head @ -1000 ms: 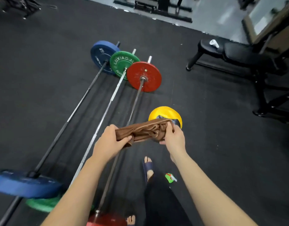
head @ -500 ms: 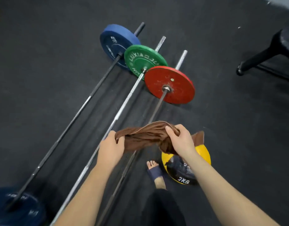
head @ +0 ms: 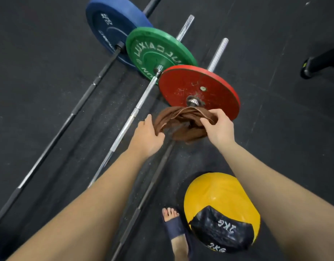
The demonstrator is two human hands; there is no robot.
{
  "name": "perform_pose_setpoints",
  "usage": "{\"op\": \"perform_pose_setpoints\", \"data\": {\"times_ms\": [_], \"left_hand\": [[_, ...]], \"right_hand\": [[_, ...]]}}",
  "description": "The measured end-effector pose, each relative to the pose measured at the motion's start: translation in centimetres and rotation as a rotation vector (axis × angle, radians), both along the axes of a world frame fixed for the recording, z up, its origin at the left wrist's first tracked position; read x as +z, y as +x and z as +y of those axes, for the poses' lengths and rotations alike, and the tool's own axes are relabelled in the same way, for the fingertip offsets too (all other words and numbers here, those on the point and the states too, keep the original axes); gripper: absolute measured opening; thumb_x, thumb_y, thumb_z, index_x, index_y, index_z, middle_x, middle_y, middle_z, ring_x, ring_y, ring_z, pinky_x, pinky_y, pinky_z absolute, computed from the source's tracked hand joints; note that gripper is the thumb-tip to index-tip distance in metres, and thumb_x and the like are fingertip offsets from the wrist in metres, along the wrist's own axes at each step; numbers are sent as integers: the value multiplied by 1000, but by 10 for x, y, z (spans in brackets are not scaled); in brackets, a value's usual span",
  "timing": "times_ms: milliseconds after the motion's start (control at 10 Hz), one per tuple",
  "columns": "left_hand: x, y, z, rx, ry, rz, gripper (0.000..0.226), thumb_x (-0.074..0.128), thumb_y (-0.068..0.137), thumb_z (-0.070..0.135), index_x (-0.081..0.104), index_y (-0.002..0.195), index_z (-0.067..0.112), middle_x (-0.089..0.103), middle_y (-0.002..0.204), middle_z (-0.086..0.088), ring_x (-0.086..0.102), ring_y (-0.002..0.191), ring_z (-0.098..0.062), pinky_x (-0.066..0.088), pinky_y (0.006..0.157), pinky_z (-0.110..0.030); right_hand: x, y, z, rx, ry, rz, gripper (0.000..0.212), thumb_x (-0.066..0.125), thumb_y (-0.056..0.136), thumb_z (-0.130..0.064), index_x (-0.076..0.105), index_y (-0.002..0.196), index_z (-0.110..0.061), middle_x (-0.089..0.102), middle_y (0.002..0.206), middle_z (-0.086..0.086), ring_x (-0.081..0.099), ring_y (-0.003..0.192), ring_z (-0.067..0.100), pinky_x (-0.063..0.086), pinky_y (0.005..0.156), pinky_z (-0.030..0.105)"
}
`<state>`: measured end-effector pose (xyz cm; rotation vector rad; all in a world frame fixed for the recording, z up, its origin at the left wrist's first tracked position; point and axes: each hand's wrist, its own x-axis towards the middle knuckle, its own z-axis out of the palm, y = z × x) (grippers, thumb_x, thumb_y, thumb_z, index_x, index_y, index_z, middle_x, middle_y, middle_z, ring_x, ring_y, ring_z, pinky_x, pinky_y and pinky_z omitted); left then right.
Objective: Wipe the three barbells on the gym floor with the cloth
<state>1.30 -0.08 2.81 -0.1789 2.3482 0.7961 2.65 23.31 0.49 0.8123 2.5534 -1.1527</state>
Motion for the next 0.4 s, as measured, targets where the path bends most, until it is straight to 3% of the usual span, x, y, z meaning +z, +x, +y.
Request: {"op": "perform_pose_setpoints", "data": {"times_ms": [100,300,400], "left_hand": [[3,31,3,5,-12,-91,75,52,103,27,12,164,12,29,165,-14,35,148,-30,31,119,-39],[54,91,-37,45,10,-183,63,51,104,29,27,162,26,37,163,-1,40,147,-19,32,120,-34],[93,108,-64,152,34,-153,63,51,104,31,26,162,30,38,163,2,44,144,-19,36,115,-30]], "right_hand": [[-11,18,8,45,65,-93,55,72,93,-39,56,141,-18,60,137,7,54,127,28,45,108,45],[25,80,-18,198,111,-176,45,65,97,-26,57,140,-14,56,142,11,51,131,32,44,108,49],[48,97,-47,273,90,-157,46,64,98,-24,55,141,-11,55,144,11,48,133,32,43,109,48]]}}
